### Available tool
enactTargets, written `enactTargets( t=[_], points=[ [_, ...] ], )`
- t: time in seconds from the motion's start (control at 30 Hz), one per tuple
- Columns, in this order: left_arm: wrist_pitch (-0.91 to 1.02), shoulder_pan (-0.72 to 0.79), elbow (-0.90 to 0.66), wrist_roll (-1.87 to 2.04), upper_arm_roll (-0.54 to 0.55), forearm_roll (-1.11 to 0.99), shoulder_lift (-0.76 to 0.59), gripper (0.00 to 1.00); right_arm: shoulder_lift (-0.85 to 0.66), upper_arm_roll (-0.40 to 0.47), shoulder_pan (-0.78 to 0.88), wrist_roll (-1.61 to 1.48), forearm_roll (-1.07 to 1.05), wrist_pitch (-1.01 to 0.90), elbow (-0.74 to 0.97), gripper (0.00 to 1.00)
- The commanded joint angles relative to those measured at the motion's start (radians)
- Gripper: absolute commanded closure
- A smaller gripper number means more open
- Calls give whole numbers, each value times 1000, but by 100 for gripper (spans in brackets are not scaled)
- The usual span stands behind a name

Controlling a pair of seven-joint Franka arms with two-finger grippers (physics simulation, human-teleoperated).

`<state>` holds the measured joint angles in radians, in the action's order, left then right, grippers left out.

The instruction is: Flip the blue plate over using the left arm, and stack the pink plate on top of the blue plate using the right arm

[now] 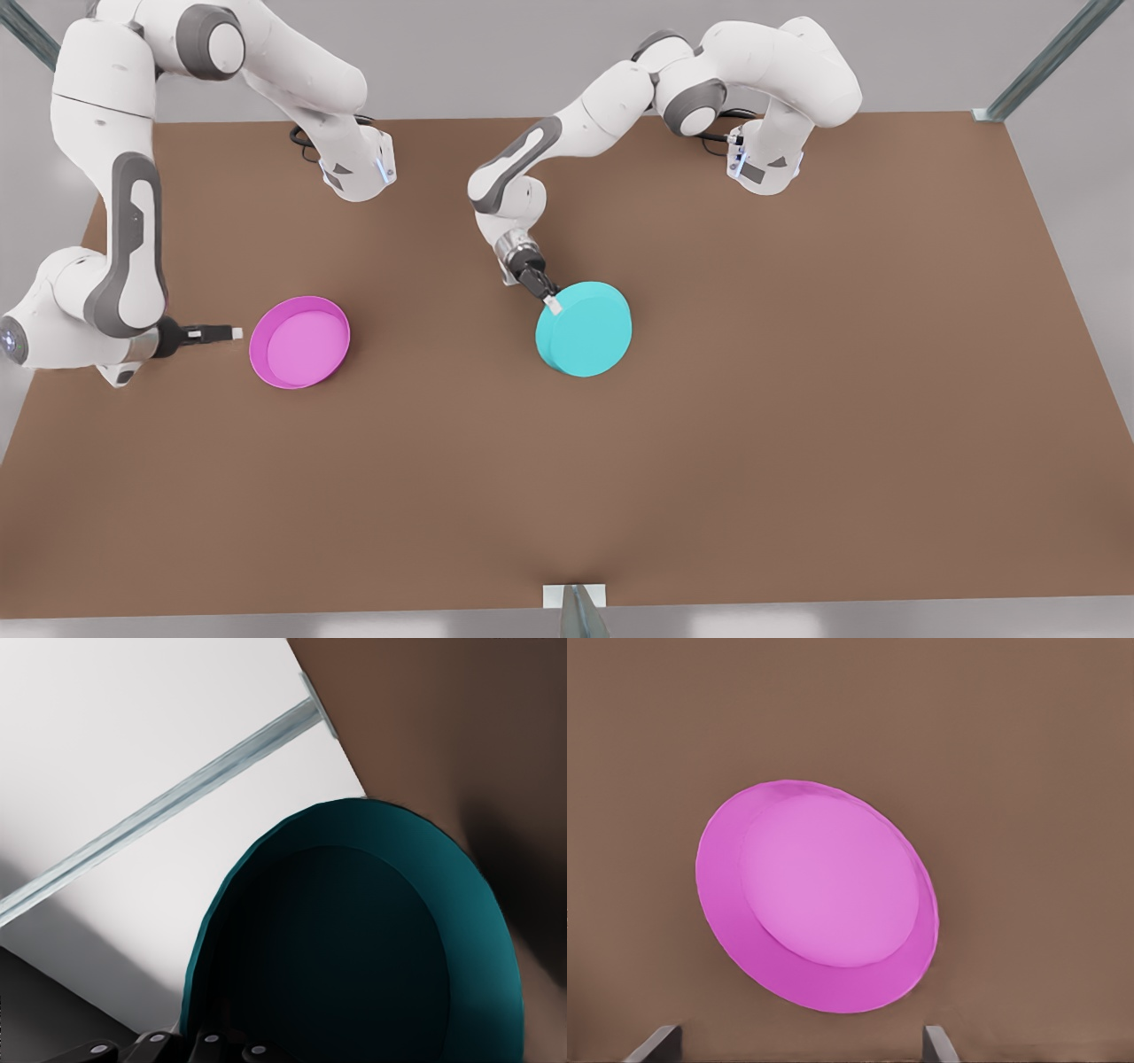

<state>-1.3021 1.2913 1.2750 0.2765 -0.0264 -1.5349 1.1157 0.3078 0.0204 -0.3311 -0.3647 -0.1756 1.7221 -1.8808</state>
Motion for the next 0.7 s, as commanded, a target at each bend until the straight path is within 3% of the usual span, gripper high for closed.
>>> enactTargets(
  t=[0.0,0.03,0.07,0.2,0.33,0.5,0.53,0.6,0.67],
  points=[
    [0,0,0,1,0,74,1,79,-13,3,-2,18,1,23,-29,0],
    [1,2,-9,-8,9,111,-2,44,-7,3,-5,24,2,135,-102,0],
    [1,0,-28,-11,11,128,-4,0,-7,3,-11,3,2,284,-198,0],
    [-75,-9,-117,-10,14,185,1,0,25,23,-34,-117,-2,330,-202,0],
    [-149,-24,-336,-33,80,206,47,0,83,21,-28,-54,-16,366,-204,0],
    [-229,-66,-451,50,111,239,1,0,152,21,-25,-56,-51,402,-199,0],
    [-229,-78,-454,107,111,288,-43,0,154,21,-23,-62,-51,402,-196,9],
    [-226,-112,-451,219,111,447,-152,0,154,21,-23,-68,-48,401,-196,38],
    [-194,-228,-431,207,98,798,-345,0,152,21,-20,-102,-47,402,-193,49]
  ],
)
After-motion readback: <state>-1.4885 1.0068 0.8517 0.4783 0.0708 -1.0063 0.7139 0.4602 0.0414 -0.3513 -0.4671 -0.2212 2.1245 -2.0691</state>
